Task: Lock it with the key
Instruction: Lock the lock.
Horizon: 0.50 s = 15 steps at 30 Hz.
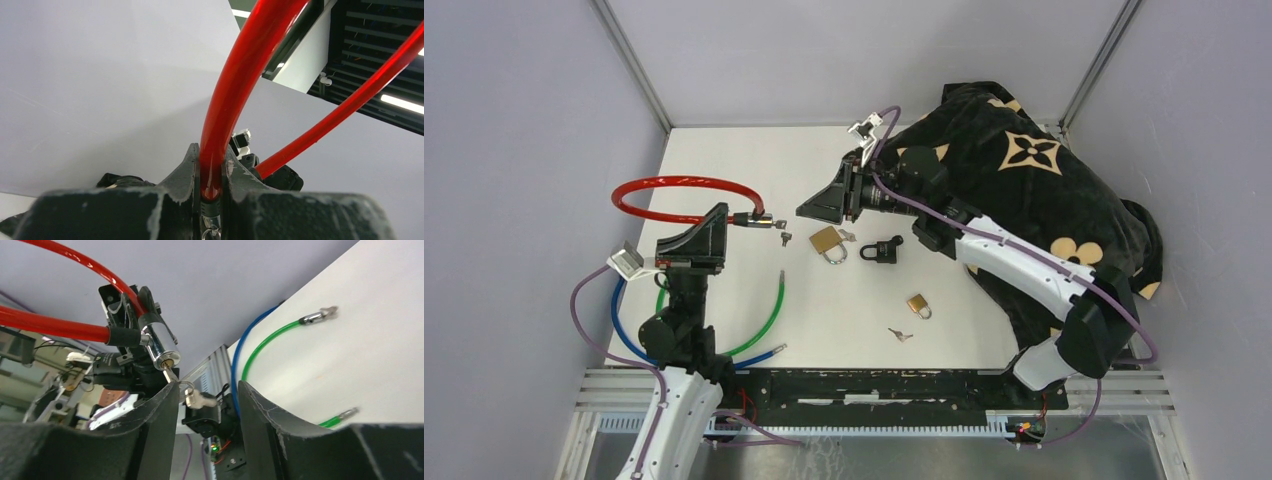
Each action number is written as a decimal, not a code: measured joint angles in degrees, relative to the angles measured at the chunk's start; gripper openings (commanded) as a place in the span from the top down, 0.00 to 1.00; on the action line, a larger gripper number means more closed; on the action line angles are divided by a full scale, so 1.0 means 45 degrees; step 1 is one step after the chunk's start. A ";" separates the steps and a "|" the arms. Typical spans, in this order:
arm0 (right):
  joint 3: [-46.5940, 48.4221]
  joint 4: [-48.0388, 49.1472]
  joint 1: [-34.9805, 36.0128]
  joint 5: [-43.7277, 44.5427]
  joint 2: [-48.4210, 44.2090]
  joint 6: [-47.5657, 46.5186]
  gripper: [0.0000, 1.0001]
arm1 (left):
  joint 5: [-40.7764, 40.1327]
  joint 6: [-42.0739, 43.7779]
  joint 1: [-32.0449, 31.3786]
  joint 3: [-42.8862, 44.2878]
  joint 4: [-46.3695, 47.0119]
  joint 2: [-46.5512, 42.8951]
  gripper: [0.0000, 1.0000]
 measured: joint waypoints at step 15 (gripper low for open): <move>-0.2127 0.0194 0.2526 0.4119 -0.3604 -1.7408 0.46 | -0.0097 -0.0029 0.0000 0.0005 0.0005 0.0092 0.98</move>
